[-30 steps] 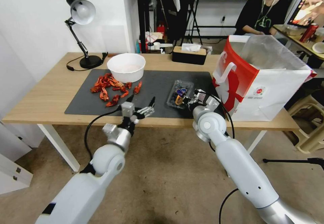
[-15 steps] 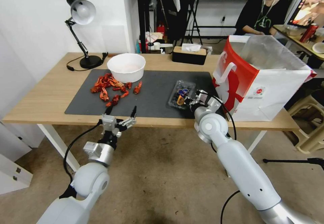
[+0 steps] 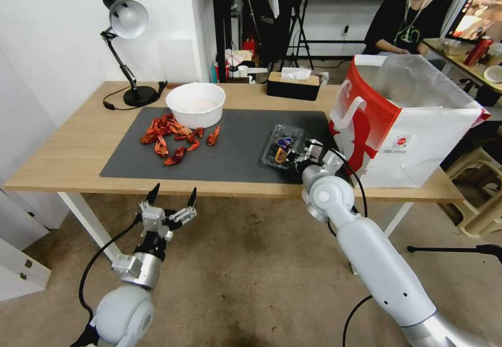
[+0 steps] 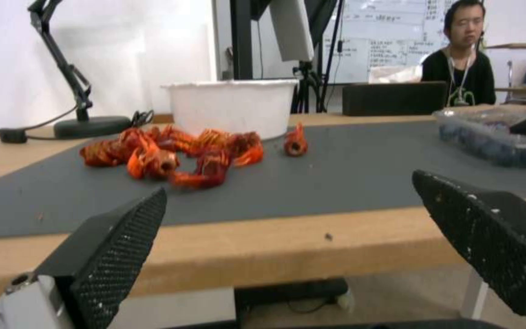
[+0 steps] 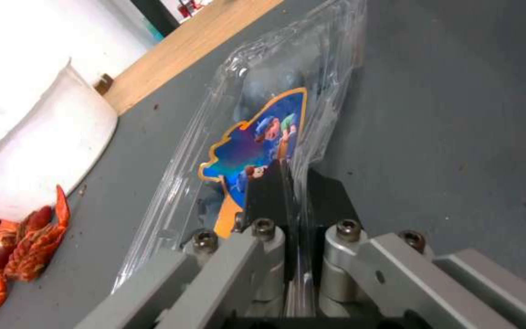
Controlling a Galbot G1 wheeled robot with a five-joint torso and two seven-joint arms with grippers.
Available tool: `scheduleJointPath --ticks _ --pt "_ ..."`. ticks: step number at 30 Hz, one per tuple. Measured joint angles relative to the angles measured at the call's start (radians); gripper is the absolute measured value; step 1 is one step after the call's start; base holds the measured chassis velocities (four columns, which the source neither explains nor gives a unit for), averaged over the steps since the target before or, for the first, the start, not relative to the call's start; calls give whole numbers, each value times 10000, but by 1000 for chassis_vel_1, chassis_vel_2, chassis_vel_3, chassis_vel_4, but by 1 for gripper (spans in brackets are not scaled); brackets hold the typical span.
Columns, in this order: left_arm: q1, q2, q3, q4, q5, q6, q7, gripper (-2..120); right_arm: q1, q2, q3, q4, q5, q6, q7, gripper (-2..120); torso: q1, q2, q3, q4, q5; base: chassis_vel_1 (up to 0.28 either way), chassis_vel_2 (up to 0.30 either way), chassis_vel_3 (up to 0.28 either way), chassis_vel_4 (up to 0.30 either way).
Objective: Close the takeout container lid, then place the container into the takeout bag.
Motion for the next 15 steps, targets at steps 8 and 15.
scheduleJointPath --ticks 8,15 --pt "-78 54 -66 128 64 -23 -4 100 84 -10 241 552 375 40 21 0 3 0 1 -1 1 0 0 0 0" --pt "-20 45 -139 141 175 -23 -46 100 322 -219 557 1324 780 60 -40 0 3 -1 1 -1 1 0 0 0 0"
